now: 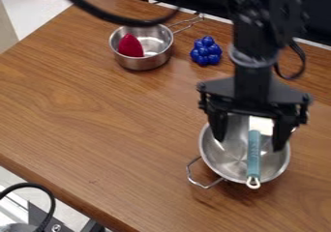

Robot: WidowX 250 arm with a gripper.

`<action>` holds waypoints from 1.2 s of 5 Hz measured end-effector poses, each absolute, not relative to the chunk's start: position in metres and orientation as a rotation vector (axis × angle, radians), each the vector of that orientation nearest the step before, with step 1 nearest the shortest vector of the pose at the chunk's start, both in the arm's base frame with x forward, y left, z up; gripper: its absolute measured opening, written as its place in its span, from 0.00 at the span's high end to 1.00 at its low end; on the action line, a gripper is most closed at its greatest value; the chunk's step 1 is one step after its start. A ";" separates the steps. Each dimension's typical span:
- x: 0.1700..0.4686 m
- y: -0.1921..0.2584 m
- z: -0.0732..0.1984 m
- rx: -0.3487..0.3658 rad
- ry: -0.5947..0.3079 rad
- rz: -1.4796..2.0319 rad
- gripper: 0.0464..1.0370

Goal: Moved the knife at the left side of the table

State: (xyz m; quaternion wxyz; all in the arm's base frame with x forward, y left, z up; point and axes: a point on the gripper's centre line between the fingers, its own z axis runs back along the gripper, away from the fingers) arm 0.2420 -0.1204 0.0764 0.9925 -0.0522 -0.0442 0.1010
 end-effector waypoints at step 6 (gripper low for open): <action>0.244 -0.119 0.051 -0.045 -0.103 0.234 0.35</action>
